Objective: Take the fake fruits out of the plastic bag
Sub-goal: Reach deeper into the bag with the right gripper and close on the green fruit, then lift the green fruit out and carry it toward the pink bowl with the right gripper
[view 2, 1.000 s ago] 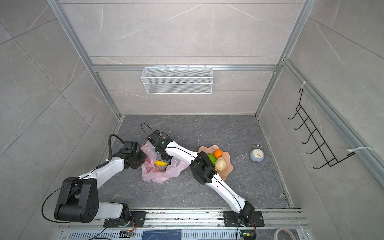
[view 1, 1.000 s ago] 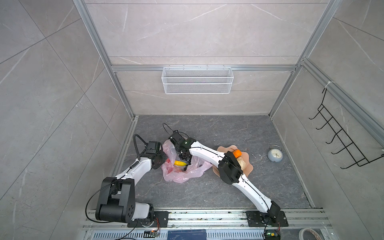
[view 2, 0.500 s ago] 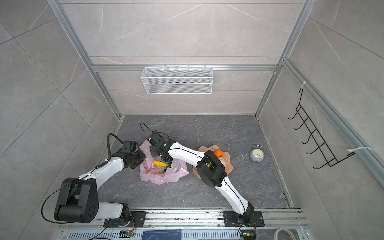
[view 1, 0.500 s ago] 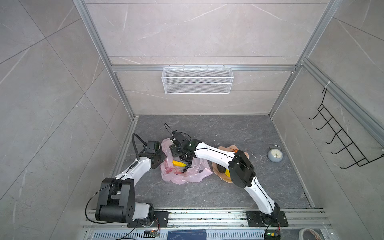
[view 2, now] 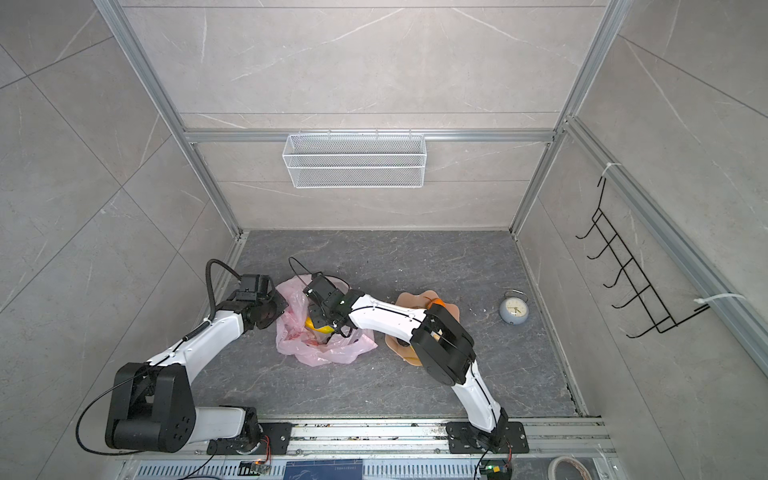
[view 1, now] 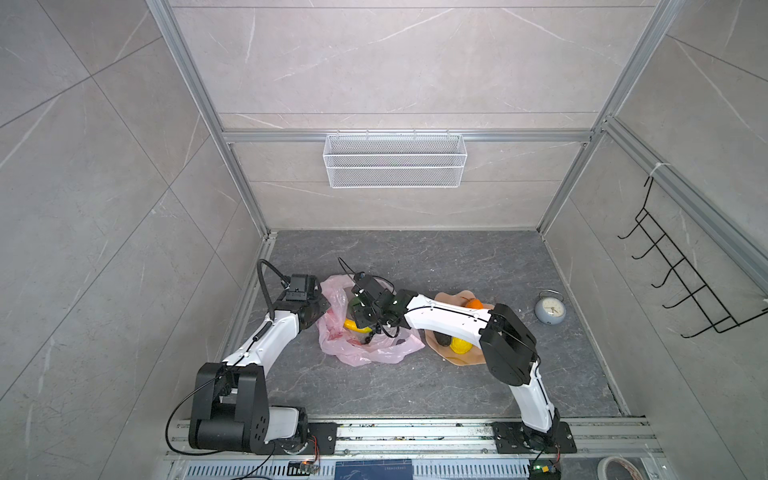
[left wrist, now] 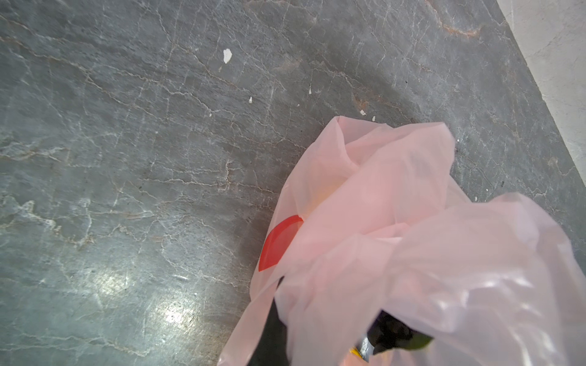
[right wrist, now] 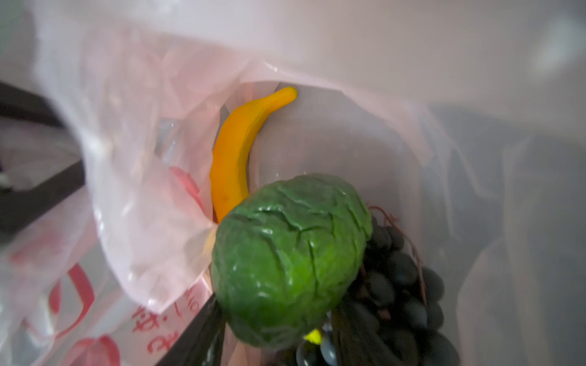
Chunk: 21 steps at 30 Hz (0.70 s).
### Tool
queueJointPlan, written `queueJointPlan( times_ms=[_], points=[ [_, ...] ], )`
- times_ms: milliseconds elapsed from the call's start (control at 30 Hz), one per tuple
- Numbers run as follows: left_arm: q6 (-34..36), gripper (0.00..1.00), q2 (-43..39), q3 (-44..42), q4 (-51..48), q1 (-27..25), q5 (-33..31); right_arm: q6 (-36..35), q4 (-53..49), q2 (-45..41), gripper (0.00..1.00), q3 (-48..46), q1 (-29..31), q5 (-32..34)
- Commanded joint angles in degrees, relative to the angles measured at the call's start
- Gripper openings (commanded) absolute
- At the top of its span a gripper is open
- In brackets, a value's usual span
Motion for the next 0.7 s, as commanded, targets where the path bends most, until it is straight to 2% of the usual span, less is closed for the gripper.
queueJointPlan(
  times_ms=[0, 300, 667],
  points=[
    [0.79, 0.0, -1.24, 2.21, -0.68, 0.26, -0.68, 0.59, 2.99, -4.4, 0.54, -3.7, 0.49, 0.09],
    [0.95, 0.0, -0.93, 2.46, -1.2, 0.26, -0.83, 0.59, 3.21, -12.27, 0.54, -9.21, 1.93, 0.53],
    [1.64, 0.0, -1.4, 2.9, -2.06, -0.34, -2.97, 0.95, 1.31, -29.65, 0.54, -19.2, 2.84, 2.9]
  ],
)
